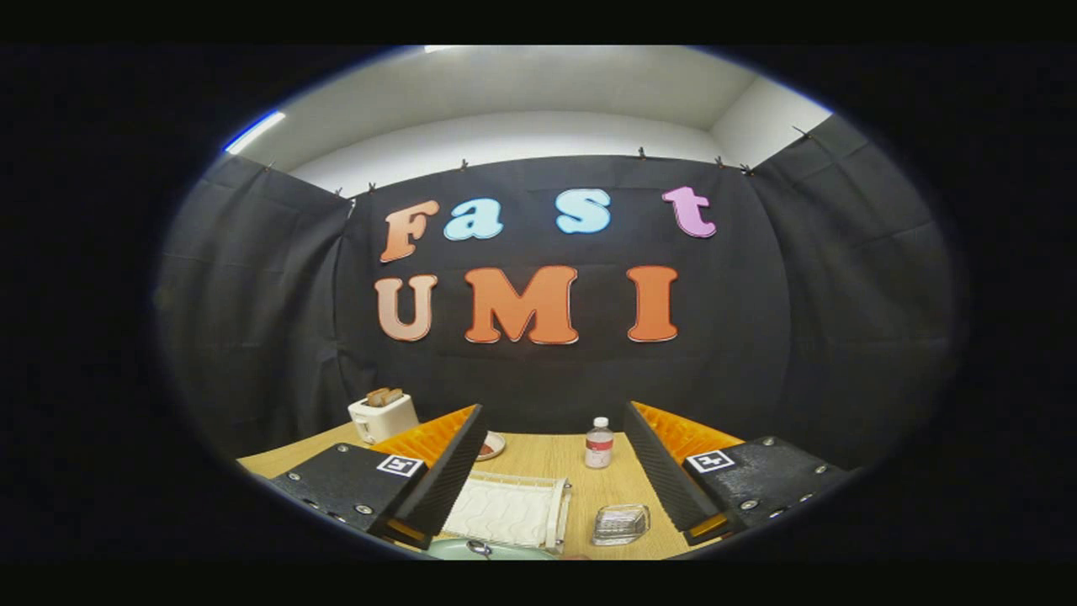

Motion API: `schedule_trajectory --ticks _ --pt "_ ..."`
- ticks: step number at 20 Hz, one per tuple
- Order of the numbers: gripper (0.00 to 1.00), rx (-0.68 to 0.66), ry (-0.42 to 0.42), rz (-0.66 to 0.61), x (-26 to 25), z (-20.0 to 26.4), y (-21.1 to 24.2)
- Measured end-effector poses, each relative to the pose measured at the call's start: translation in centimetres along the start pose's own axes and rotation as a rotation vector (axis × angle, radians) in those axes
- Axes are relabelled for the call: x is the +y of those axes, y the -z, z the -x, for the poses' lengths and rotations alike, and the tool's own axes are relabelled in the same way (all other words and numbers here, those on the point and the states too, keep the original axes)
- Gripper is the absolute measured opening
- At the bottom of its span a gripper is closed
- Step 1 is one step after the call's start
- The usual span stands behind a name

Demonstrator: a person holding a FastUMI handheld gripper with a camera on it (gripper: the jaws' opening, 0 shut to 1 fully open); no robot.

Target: Take the plate from the dish rack, then take the spoon from the basket and place it into the plate.

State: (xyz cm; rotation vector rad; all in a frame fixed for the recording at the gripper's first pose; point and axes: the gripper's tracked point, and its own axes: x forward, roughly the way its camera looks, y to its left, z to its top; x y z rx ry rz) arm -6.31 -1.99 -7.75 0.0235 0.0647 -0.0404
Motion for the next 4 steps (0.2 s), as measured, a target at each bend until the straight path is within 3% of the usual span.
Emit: schedule_trajectory --ticks 4 --pt "0.98 0.001 -0.01 -0.002 0.27 -0.36 -0.42"
